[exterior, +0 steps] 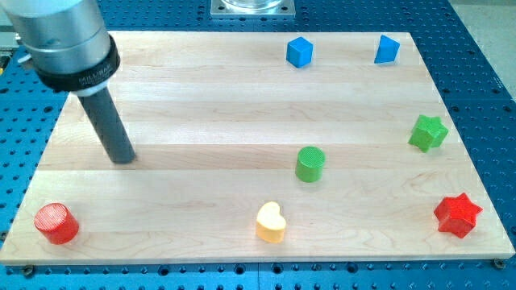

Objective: Move the yellow hexagon parallel to the blue cube

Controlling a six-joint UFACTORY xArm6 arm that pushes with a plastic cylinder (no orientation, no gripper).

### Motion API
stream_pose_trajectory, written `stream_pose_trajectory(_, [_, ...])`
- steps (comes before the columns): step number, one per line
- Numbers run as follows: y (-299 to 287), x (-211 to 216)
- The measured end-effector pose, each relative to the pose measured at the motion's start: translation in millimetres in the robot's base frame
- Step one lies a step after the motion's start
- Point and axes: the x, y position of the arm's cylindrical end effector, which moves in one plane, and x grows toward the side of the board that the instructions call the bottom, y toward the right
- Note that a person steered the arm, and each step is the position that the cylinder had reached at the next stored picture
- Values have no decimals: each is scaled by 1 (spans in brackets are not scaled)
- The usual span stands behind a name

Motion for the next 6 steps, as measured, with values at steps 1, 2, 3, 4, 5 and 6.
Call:
stream_pose_trajectory(1, [-15, -46])
stream_pose_trajectory(2, [-23, -50])
stream_pose_trajectory(3, [-56, -50])
stream_pose_trajectory(4, [-60, -50])
stream_pose_trajectory(5, [-60, -70])
stream_pose_trajectory(6, [-60, -132])
